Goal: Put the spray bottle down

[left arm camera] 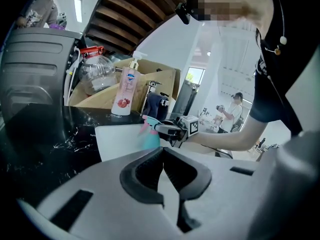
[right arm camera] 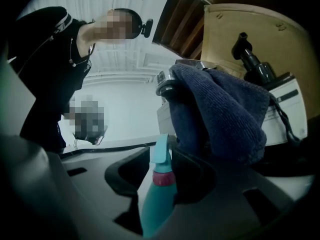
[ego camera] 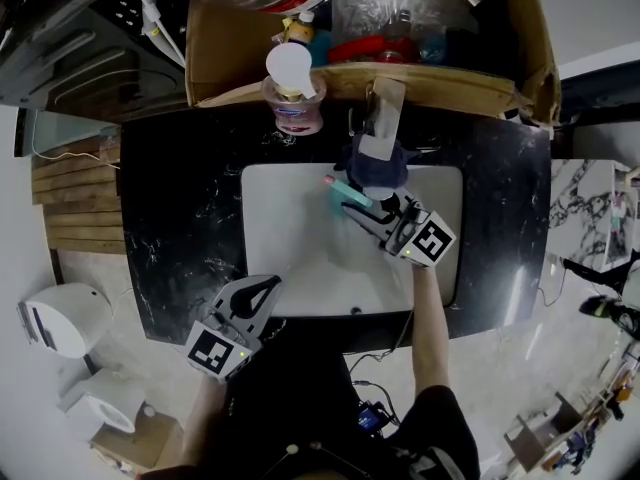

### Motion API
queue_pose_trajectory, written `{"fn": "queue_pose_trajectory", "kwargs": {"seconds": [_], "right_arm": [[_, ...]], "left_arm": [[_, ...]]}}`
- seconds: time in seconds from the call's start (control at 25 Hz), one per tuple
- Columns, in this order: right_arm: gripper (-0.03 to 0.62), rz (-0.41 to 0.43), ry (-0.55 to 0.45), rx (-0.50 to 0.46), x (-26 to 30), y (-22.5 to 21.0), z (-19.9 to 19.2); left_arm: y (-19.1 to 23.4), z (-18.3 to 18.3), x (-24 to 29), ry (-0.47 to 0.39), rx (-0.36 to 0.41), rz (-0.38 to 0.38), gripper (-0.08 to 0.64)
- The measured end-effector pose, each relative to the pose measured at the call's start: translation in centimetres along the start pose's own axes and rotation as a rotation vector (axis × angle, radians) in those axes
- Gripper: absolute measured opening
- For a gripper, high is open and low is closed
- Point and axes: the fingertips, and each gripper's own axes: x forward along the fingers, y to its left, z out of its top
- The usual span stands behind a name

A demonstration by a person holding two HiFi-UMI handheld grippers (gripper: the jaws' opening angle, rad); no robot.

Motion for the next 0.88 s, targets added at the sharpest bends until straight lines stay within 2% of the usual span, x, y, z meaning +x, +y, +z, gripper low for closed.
{"fn": "queue_pose_trajectory", "kwargs": {"seconds": [0.08,0.36,0.52,0.72,0.88], "right_arm": [[0.155,0.012,0.033,-0.011,-0.2,0.4,-0.2],[0.179,-0.005,0.074,-0.010,-0.8,0.5,-0.9],[0.179,-0.030,0.083,-0.010,-0.9,0.2,-1.0],[0.124,-0.051,0.103,0.008,-1.2,0.0,-1.1],[0.127,-0.062,0.093,0.022,-1.8,0.1,-1.4]], "left_arm": [[-0.1,0.0,0.0,-0.005,0.000,-0.005,0.006],[-0.5,-0.1,0.0,-0.005,0.004,-0.012,0.006],[-0.7,0.0,-0.1,-0.007,0.009,-0.013,0.006],[-0.7,0.0,-0.1,-0.010,0.014,-0.015,0.006],[-0.8,-0.1,-0.2,-0.009,0.012,-0.014,0.006]]}}
